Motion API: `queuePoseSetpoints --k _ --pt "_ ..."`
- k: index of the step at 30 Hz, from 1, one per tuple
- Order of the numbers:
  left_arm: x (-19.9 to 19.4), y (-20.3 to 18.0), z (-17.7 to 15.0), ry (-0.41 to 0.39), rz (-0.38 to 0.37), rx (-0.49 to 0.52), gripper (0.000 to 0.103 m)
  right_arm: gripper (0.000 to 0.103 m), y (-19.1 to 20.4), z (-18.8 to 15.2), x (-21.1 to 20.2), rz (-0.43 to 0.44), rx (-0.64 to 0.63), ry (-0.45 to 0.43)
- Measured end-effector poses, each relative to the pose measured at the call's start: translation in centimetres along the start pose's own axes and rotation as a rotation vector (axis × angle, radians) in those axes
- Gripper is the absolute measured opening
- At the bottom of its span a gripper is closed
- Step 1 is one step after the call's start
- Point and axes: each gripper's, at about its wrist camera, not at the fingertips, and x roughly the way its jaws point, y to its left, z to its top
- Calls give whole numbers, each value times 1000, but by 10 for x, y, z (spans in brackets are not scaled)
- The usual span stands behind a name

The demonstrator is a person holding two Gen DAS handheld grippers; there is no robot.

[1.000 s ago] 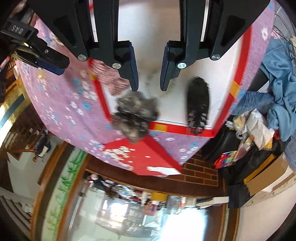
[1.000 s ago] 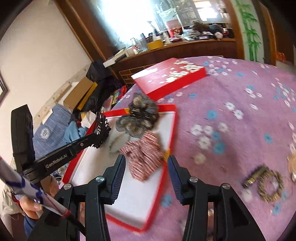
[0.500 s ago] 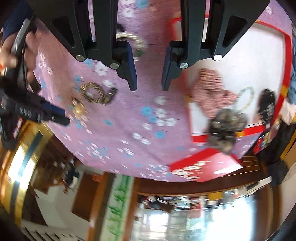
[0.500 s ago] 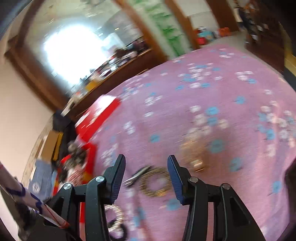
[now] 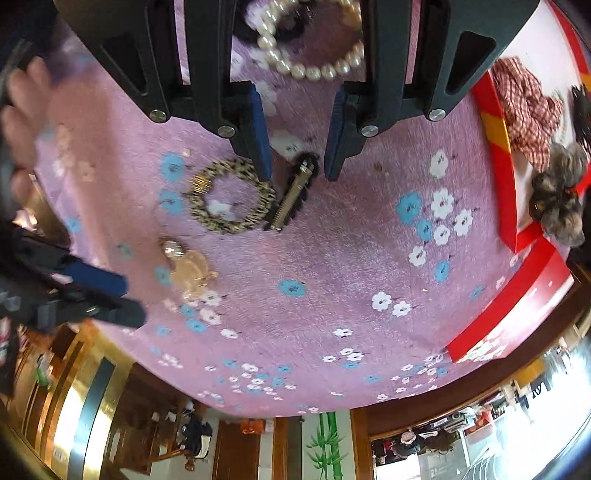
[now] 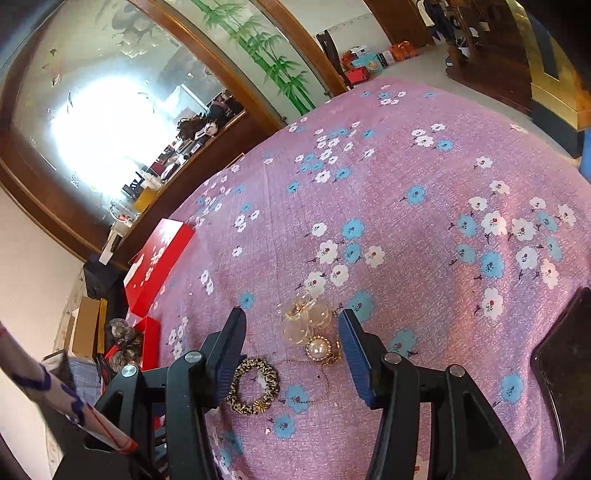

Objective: Organize jewelry
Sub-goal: 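Move the left gripper to the black barrette while the right approaches the clear flower earrings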

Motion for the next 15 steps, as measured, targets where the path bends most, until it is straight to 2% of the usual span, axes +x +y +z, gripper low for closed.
queuePoseSetpoints --k 2,4,5,8,11,15 --pt "10 0 2 5 23 7 27 56 -2 -1 -1 6 5 -1" --pt "21 0 1 18 22 8 21 56 -2 -1 -1 11 6 1" --pt "19 -1 0 -14 32 15 17 56 -3 -1 -1 13 6 3" --pt "18 0 -3 -62 49 -6 15 56 -4 -1 1 6 8 0" --pt "15 5 -5 -120 34 -43 11 56 -4 -1 8 -19 -4 14" --pt "-5 17 -1 -196 2 -94 11 56 -4 -3 19 -50 -32 31"
